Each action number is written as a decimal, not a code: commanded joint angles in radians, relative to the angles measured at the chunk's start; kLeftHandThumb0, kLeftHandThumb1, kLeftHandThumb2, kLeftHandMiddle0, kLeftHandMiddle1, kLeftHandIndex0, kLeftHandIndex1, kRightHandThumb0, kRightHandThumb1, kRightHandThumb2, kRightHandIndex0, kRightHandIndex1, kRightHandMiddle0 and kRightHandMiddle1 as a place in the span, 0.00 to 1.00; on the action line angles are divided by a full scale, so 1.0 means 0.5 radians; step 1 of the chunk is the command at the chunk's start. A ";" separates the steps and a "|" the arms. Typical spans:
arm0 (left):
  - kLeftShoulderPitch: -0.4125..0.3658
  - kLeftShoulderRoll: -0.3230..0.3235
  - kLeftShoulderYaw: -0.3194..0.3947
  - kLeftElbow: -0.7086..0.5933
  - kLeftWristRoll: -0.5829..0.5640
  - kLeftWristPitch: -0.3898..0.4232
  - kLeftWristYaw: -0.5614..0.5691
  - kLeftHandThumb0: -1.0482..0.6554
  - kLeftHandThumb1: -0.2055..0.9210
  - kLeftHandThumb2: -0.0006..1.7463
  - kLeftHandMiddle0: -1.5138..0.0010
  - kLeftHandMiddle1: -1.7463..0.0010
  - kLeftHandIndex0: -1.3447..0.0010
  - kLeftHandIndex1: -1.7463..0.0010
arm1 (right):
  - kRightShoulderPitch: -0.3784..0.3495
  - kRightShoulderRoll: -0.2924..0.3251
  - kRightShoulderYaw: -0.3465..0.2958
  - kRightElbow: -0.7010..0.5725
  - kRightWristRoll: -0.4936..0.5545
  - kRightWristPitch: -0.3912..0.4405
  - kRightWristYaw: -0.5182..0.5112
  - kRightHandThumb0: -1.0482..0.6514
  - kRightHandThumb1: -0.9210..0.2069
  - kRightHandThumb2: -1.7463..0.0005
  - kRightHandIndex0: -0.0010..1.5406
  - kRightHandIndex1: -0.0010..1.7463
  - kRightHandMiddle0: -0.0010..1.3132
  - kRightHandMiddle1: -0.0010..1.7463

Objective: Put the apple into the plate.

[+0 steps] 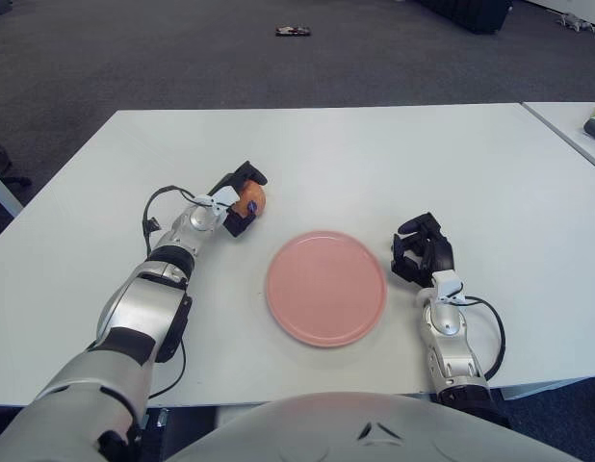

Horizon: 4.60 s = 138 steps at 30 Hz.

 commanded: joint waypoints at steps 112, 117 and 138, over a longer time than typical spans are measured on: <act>0.837 0.128 -0.645 -1.831 1.072 -0.866 0.027 0.61 0.09 1.00 0.37 0.00 0.45 0.08 | -0.020 -0.024 -0.015 0.068 -0.016 -0.055 -0.014 0.39 0.26 0.47 0.36 0.86 0.29 1.00; 0.890 0.110 -0.641 -1.935 0.746 -0.695 -0.210 0.61 0.11 1.00 0.38 0.00 0.47 0.06 | -0.018 -0.028 -0.010 0.053 -0.041 -0.025 -0.028 0.39 0.25 0.48 0.35 0.86 0.28 1.00; 0.916 0.092 -0.624 -1.901 0.585 -0.739 -0.242 0.21 0.95 0.51 1.00 0.64 1.00 0.55 | -0.005 -0.013 -0.011 -0.002 0.004 0.055 -0.015 0.39 0.23 0.49 0.33 0.85 0.27 1.00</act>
